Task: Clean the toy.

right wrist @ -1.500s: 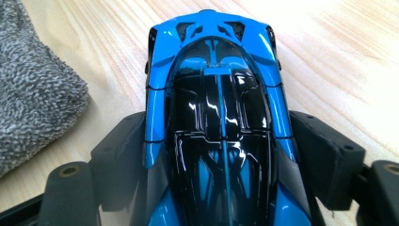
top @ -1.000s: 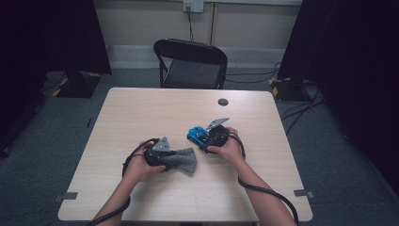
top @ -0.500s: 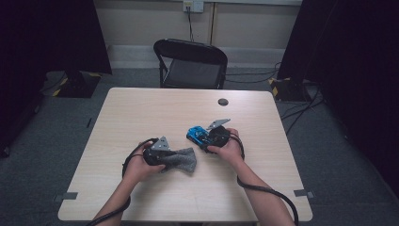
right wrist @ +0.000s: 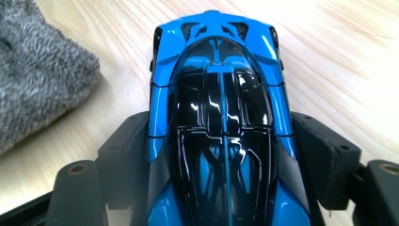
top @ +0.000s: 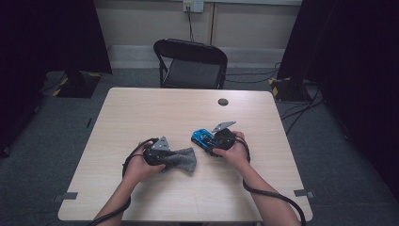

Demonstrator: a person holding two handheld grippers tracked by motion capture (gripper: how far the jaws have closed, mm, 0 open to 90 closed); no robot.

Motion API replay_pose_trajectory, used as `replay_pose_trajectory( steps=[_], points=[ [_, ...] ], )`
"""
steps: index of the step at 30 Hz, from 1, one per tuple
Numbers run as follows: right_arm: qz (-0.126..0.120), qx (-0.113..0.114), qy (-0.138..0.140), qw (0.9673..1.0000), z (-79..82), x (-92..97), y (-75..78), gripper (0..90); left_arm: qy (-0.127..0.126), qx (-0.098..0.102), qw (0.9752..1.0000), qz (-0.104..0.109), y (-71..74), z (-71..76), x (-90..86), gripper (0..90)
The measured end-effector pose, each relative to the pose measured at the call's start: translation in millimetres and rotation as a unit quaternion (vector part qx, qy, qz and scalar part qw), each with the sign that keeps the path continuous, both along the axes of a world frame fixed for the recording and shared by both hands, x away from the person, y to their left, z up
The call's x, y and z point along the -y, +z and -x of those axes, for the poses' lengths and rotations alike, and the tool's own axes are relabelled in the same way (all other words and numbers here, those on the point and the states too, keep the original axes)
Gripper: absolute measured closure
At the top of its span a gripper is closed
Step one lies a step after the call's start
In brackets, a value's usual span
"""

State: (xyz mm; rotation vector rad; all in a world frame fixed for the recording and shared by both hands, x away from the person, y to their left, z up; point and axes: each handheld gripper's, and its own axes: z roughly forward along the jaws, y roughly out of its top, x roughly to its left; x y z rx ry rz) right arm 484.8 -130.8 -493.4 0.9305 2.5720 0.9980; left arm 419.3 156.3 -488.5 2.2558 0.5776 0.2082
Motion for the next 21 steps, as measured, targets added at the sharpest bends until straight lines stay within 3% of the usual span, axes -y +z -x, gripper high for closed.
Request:
replay_pose_trajectory(
  steps=[13, 15, 21],
  points=[
    [-0.001, 0.002, -0.004, 1.0000, 15.7, 16.3, 2.1, 27.6, 0.002, -0.001, 1.0000, -0.001, 0.3, 0.3, 0.2, 61.1],
    [-0.001, -0.010, 0.002, 0.9999, 15.1, 17.5, 3.2, 27.4, 0.001, -0.001, 1.0000, -0.002, 0.3, 0.1, 0.0, 61.0],
    [0.006, -0.008, 0.005, 0.9999, 14.3, 16.1, 3.8, 26.9, 0.001, -0.001, 1.0000, 0.002, -0.2, 0.0, -0.1, 60.5]
  ],
)
